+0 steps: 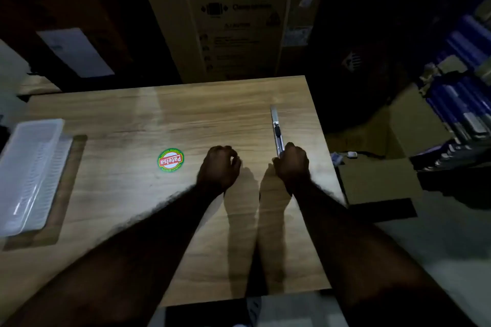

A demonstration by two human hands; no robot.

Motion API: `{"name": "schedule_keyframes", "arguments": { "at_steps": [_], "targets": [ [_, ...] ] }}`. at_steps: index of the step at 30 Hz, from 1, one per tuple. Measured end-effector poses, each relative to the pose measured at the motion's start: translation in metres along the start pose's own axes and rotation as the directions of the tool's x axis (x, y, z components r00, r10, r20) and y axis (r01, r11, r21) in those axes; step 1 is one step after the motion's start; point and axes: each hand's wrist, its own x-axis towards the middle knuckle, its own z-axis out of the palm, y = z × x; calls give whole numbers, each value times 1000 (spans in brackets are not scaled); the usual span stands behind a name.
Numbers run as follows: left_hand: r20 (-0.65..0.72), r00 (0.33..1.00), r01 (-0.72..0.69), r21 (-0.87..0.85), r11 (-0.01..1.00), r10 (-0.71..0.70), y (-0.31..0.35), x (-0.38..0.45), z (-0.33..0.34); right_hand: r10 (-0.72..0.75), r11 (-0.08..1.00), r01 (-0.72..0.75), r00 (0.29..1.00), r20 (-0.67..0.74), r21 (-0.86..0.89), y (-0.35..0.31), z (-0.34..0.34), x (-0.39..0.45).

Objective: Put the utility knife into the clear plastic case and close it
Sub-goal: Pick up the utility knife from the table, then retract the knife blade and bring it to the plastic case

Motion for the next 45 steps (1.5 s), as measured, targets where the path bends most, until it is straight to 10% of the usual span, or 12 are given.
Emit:
{"name": "schedule_keyframes", "arguments": {
  "at_steps": [21,25,33,45],
  "targets": [
    [280,910,389,-314,866,-307,1,23,22,359,821,-389,921,153,418,3,20,24],
    [277,900,432,-465,772,-337,0,29,19,249,652,-474,871,424,592,-5,0,8],
    [248,902,419,-702,576,-354,20,51,-12,88,465,-459,875,476,758,-37,-10,-26],
    [280,903,415,-766,491,-327,6,43,-36,-42,519,-405,867,496,752,-53,-15,-39]
  ]
}}
